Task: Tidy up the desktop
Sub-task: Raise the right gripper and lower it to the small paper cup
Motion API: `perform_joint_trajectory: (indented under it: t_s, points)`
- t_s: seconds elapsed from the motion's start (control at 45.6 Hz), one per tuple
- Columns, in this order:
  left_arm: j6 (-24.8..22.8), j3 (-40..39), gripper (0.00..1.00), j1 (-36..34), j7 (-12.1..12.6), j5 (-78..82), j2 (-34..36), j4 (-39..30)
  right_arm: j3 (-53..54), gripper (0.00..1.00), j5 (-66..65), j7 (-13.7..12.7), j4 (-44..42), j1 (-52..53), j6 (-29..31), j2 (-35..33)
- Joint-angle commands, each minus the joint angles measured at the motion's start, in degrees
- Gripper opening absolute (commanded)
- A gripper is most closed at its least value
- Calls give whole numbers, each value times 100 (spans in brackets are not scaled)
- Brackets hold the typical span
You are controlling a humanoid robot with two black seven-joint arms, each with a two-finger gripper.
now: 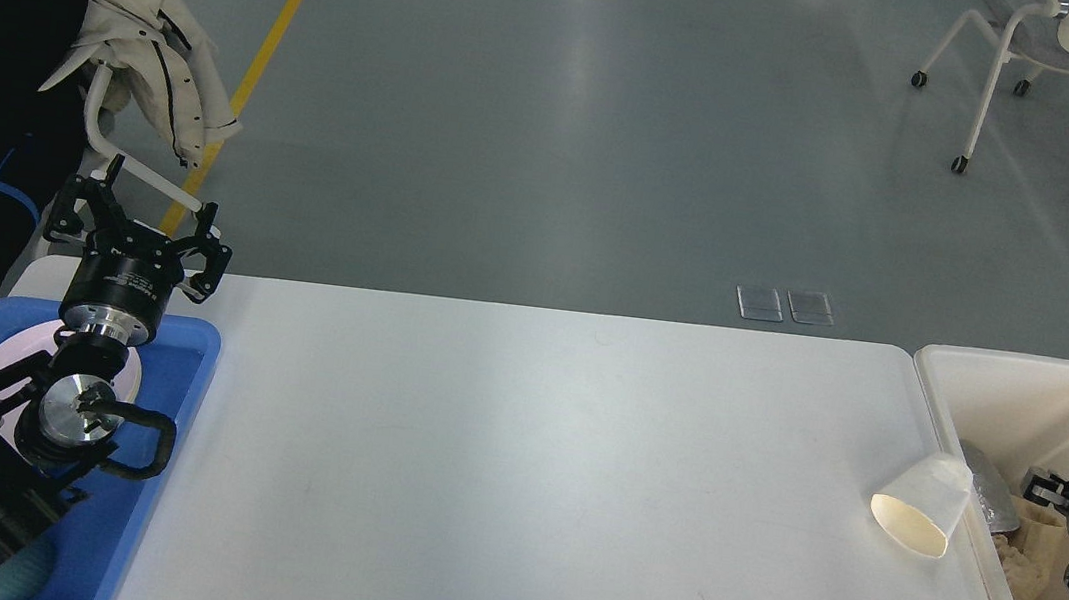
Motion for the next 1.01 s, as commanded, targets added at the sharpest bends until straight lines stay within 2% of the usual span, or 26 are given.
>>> perform_joint_trajectory:
  t_s: [0.0,0.175,0.307,0.526,0.679,0.789,0.986]
  points:
    - [0,0,97,0,0,0,4,0,3,100,-8,14,254,712,366,-64]
    - [0,0,97,0,0,0,4,0,-6,100,-17,14,1247,2522,1446,-82]
    - [0,0,97,0,0,0,-5,0,-6,100,-25,23,2809,4226,2194,-64]
    - [0,0,97,0,0,0,-5,0,56,100,-104,14,6360,6820,2291,278]
    - [0,0,97,0,0,0,4,0,371,100,-350,5,8348,7481,2221,612]
    - [0,0,97,0,0,0,4,0,460,100,-482,-12,8702,7447,2221,647]
    - [0,0,97,0,0,0,4,0,180,100,-693,-21,7973,6928,1861,595]
